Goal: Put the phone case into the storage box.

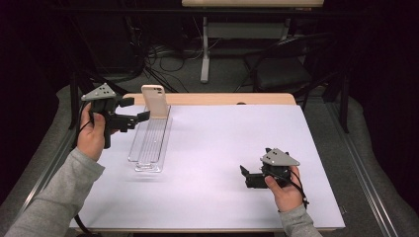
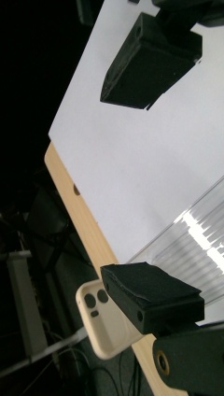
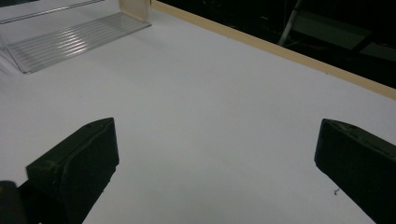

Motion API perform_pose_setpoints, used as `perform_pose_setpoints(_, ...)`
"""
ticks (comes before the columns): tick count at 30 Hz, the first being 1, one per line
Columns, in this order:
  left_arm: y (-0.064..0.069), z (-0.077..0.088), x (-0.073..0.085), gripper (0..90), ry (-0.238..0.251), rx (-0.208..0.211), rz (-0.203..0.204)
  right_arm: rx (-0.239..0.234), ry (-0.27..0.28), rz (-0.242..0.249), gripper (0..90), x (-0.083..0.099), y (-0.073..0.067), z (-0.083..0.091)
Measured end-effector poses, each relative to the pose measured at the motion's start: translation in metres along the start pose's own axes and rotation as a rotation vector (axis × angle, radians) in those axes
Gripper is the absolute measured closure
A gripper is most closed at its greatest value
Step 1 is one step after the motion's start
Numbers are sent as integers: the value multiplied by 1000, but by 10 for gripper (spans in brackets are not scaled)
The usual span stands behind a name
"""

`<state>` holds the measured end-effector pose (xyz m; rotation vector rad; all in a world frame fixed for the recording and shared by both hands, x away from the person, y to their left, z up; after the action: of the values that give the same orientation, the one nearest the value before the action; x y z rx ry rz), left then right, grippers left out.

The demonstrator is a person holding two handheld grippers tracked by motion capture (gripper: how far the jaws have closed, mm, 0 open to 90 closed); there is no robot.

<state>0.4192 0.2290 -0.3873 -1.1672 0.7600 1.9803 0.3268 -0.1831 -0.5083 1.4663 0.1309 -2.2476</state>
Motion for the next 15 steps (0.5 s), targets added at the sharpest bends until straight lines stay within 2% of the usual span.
perform_pose_setpoints(3, 6, 5, 0, 148, -9, -21, -24, -10, -8, 6, 0, -4, 0, 2)
perform_pose_setpoints(5, 10, 8, 1, 139, 13, -24, -33, -13, -13, 1, 0, -6, 0, 3)
perform_pose_setpoints(9, 17, 10, 7, 3, 39, 2, -24, -5, -8, -6, 0, -10, 2, 7)
perform_pose_setpoints(11, 20, 9, 11, 5, 42, -18, -23, -4, -8, -9, 0, -12, 2, 10)
perform_pose_setpoints(15, 27, 9, 19, 5, 36, -7, -31, -2, -7, -10, 0, -15, 4, 15)
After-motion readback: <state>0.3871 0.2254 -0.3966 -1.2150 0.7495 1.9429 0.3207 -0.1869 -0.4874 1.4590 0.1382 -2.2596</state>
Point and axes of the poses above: each handheld gripper's, and its own axes: z roughly backward along the jaws, x roughly out of its underside, y roughly to its right, the point moved 4 cm from there along -z, roughly forward along the jaws, and after that the axes turned 7 degrees about x, right-handed, at the moved point
